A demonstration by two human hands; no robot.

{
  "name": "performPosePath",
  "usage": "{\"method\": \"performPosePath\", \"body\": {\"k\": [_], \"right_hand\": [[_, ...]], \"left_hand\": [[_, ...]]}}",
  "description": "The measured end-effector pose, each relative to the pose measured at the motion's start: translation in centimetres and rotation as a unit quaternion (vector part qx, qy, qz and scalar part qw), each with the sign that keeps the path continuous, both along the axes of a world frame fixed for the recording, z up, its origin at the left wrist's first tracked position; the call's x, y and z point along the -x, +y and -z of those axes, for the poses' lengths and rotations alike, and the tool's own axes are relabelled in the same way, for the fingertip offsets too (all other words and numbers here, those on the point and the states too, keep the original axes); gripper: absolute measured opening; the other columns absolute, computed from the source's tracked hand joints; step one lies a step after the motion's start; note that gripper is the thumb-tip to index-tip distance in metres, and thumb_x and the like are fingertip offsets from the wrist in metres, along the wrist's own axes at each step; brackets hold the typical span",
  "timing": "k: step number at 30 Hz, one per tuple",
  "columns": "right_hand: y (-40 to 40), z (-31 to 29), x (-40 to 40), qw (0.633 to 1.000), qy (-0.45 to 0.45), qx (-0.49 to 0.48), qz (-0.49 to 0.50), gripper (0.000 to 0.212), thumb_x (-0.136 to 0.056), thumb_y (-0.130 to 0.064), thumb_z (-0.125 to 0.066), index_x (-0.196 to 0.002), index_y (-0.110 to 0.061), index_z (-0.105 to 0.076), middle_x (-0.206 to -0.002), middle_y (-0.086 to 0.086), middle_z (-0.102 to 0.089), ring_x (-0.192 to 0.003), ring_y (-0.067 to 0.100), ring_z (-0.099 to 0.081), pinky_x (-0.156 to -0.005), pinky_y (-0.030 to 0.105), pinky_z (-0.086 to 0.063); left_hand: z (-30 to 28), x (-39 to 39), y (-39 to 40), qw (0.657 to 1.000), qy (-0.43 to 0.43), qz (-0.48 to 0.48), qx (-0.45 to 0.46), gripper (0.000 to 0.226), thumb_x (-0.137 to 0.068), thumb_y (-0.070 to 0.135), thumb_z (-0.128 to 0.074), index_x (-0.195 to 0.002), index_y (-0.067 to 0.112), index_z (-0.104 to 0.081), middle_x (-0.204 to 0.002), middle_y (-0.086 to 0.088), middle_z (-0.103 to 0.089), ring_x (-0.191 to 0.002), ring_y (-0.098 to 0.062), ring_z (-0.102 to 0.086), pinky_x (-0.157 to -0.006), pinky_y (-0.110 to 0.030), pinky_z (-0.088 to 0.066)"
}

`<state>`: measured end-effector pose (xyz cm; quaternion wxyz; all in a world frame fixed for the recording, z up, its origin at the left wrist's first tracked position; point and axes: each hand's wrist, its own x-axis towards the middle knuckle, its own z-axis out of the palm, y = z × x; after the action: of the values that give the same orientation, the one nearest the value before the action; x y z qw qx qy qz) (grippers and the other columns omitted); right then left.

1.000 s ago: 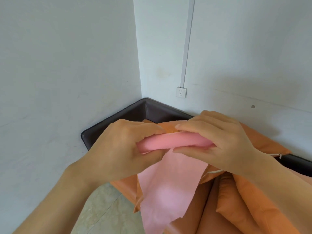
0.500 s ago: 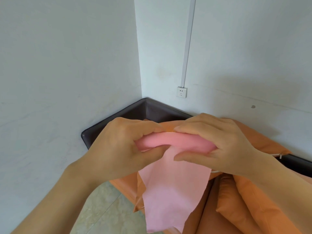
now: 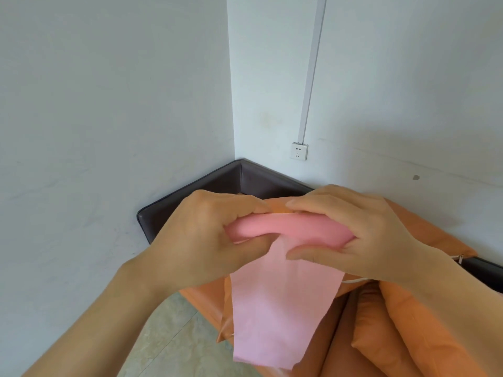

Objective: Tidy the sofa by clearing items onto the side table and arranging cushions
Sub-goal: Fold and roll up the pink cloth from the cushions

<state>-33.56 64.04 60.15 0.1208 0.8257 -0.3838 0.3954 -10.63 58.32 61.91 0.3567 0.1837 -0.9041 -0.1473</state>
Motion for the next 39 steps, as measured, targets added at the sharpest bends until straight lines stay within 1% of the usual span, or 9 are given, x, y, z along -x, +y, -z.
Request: {"method": "performPosePath", "body": {"k": [3, 7, 12, 15, 18, 21, 27, 32, 39], "right_hand": [[-0.2, -0.2, -0.2, 0.999, 0.000, 0.046, -0.016, 0.033, -0.080, -0.032, -0.078, -0.101, -0.008, -0.072, -0.093, 0.004, -0.071, -0.080, 0.020, -0.067, -0.062, 0.036, -0.054], [-0.2, -0.5, -0.3, 0.994, -0.070, -0.039, -0.073, 0.020, -0.081, -0.022, -0.075, -0.095, -0.007, -0.072, -0.087, 0.002, -0.070, -0.076, 0.020, -0.066, -0.063, 0.036, -0.052], [-0.6, -0.8, -0.7, 0.997, -0.033, -0.002, -0.071, 0.027, -0.078, -0.017, -0.078, -0.098, 0.000, -0.070, -0.093, 0.009, -0.067, -0.087, 0.020, -0.063, -0.080, 0.028, -0.051], [-0.4, -1.1, -0.6, 0.996, -0.053, -0.028, -0.068, 0.023, -0.080, -0.019, -0.074, -0.097, -0.004, -0.071, -0.088, 0.005, -0.069, -0.081, 0.015, -0.064, -0.072, 0.027, -0.052], [-0.1, -1.2, -0.5, 0.991, -0.086, -0.084, -0.064, 0.022, -0.083, -0.025, -0.069, -0.101, -0.011, -0.072, -0.088, -0.005, -0.071, -0.080, 0.005, -0.065, -0.070, 0.015, -0.049], [0.1, -1.4, -0.4, 0.985, -0.103, -0.128, -0.058, 0.024, -0.083, -0.028, -0.069, -0.106, -0.021, -0.070, -0.097, -0.011, -0.070, -0.086, -0.001, -0.066, -0.073, 0.009, -0.046], [0.1, -1.3, -0.5, 0.993, -0.059, -0.081, -0.060, 0.030, -0.079, -0.033, -0.077, -0.103, -0.019, -0.068, -0.095, -0.003, -0.071, -0.084, 0.014, -0.067, -0.069, 0.032, -0.054], [0.6, -1.6, -0.5, 0.986, -0.093, -0.128, -0.056, 0.019, -0.081, -0.024, -0.072, -0.100, -0.019, -0.072, -0.090, -0.015, -0.071, -0.081, -0.006, -0.065, -0.070, 0.007, -0.045], [0.7, -1.8, -0.5, 0.993, -0.050, -0.103, -0.039, 0.033, -0.078, -0.040, -0.074, -0.106, -0.024, -0.066, -0.095, -0.010, -0.068, -0.084, 0.009, -0.065, -0.072, 0.028, -0.052]], "left_hand": [[0.1, 0.1, 0.1, 1.000, 0.007, 0.002, -0.022, 0.018, -0.078, 0.022, -0.072, -0.096, 0.024, -0.075, -0.075, 0.013, -0.069, -0.061, -0.007, -0.061, -0.055, -0.012, -0.040], [0.4, 0.4, 0.4, 0.999, 0.021, -0.014, -0.019, 0.019, -0.076, 0.029, -0.065, -0.088, 0.021, -0.076, -0.070, 0.008, -0.069, -0.059, -0.012, -0.062, -0.051, -0.027, -0.046], [0.5, 0.5, 0.5, 0.999, 0.038, -0.027, 0.009, 0.020, -0.073, 0.028, -0.063, -0.086, 0.020, -0.076, -0.071, 0.008, -0.069, -0.060, -0.015, -0.063, -0.052, -0.030, -0.047], [0.5, 0.4, 0.5, 0.998, 0.034, -0.034, 0.026, 0.024, -0.075, 0.030, -0.064, -0.095, 0.022, -0.074, -0.079, 0.012, -0.070, -0.066, -0.010, -0.063, -0.054, -0.030, -0.049], [0.4, 0.4, 0.6, 0.992, 0.005, -0.061, 0.110, 0.034, -0.077, 0.035, -0.068, -0.110, 0.027, -0.068, -0.089, 0.015, -0.069, -0.072, -0.007, -0.063, -0.053, -0.031, -0.049], [0.6, 0.4, 0.4, 0.991, 0.003, -0.041, 0.125, 0.032, -0.084, 0.035, -0.068, -0.115, 0.033, -0.065, -0.083, 0.013, -0.068, -0.068, -0.010, -0.062, -0.051, -0.032, -0.047], [0.6, 0.3, 0.3, 0.999, 0.022, -0.018, 0.021, 0.031, -0.079, 0.031, -0.066, -0.109, 0.026, -0.070, -0.071, 0.012, -0.067, -0.055, -0.007, -0.056, -0.052, -0.018, -0.041], [0.4, 0.5, 0.7, 0.992, -0.016, -0.033, 0.119, 0.047, -0.077, 0.035, -0.072, -0.120, 0.040, -0.054, -0.083, 0.018, -0.069, -0.064, 0.003, -0.052, -0.053, -0.018, -0.043], [0.3, 0.1, 0.4, 1.000, 0.023, 0.009, -0.019, 0.028, -0.082, 0.035, -0.067, -0.107, 0.025, -0.069, -0.085, 0.013, -0.071, -0.070, -0.012, -0.067, -0.059, -0.031, -0.051]]}}
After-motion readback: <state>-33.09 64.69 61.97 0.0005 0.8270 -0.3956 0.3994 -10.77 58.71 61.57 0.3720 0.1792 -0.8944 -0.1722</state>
